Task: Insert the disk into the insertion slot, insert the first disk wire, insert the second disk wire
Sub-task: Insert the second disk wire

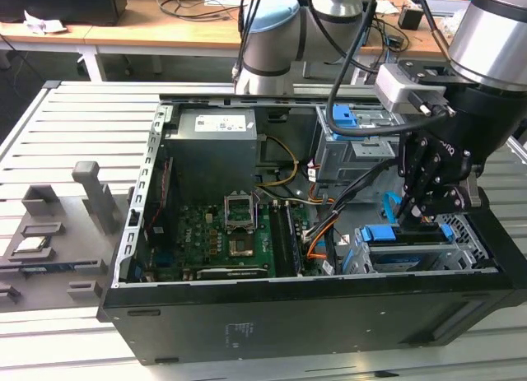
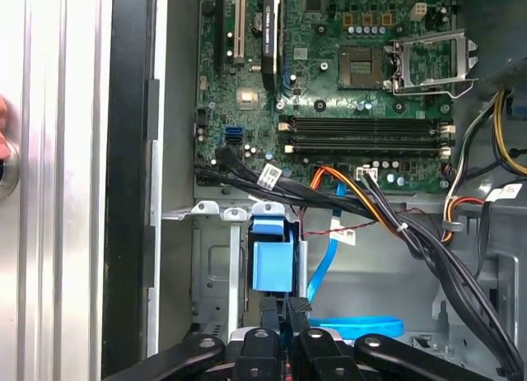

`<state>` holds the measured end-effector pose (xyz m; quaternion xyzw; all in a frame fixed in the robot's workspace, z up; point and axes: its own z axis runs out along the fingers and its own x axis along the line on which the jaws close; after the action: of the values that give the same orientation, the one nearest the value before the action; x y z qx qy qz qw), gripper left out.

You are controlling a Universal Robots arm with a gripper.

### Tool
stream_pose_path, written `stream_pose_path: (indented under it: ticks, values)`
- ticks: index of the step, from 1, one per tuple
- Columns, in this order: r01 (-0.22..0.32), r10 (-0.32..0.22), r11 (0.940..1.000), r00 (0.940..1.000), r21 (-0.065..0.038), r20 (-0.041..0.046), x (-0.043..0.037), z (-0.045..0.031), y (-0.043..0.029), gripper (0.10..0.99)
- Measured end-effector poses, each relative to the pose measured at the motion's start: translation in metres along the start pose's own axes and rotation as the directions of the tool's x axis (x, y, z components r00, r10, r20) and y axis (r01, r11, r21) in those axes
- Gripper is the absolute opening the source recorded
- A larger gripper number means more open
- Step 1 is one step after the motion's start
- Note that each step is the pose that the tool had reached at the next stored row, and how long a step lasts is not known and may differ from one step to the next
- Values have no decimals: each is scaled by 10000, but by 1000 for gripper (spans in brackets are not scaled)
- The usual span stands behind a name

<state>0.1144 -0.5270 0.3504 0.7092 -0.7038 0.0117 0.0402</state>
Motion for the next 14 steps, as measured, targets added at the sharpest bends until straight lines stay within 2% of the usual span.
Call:
stream_pose_path:
  ticks: [2,8,14]
  values:
    - [1,-1,10000,10000,0,-1,-2,23,-32,161]
    - [9,-9,10000,10000,-1,-1,-13,51,-64,161]
    - [18,-18,10000,10000,0,3,-18,51,-67,161]
